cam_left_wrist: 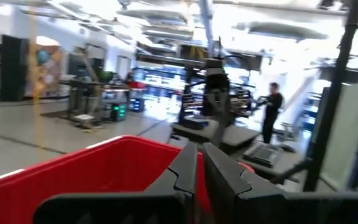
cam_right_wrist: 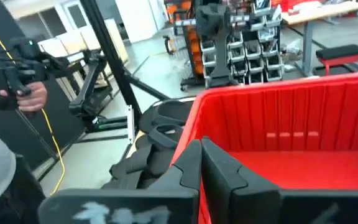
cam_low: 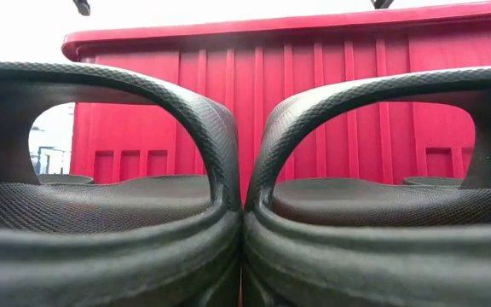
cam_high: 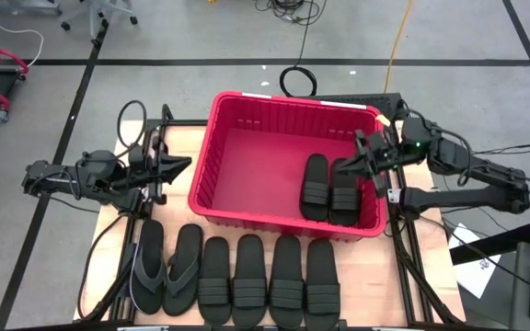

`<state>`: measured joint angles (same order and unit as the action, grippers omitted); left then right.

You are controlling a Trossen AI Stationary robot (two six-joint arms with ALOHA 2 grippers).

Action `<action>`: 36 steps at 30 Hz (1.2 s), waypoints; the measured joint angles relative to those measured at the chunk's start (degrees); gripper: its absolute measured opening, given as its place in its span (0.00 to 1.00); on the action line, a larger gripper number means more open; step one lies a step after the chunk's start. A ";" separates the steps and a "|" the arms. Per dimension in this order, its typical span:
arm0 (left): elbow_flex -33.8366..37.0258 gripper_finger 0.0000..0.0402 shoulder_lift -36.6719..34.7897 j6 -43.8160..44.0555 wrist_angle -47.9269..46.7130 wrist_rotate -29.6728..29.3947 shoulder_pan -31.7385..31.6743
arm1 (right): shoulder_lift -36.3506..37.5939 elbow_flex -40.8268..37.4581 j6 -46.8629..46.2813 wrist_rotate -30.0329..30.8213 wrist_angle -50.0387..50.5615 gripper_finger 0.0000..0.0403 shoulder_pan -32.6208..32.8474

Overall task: Pick and place slides into bin
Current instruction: Put the black slide into the red bin

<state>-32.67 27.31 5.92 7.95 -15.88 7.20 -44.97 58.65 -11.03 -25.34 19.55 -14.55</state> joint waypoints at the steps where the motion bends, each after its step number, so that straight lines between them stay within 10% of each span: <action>1: 0.00 0.06 0.00 -0.76 -0.07 1.56 0.21 | -0.33 0.00 -0.19 2.02 -0.04 0.00 1.36; 12: 0.00 0.00 0.00 -6.70 -0.57 5.53 3.39 | -3.33 -0.02 -0.88 11.57 -14.31 0.00 17.11; 20: 0.00 0.01 0.05 -4.39 0.60 6.07 3.46 | 0.14 3.14 -2.27 7.05 1.54 0.00 23.48; 36: -0.02 0.03 1.98 0.67 16.45 -23.44 3.43 | -3.10 9.55 -6.87 10.64 33.86 0.00 50.16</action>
<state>-32.69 29.29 6.59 24.39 -39.33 10.63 -48.08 68.20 -17.90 -14.70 53.41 35.61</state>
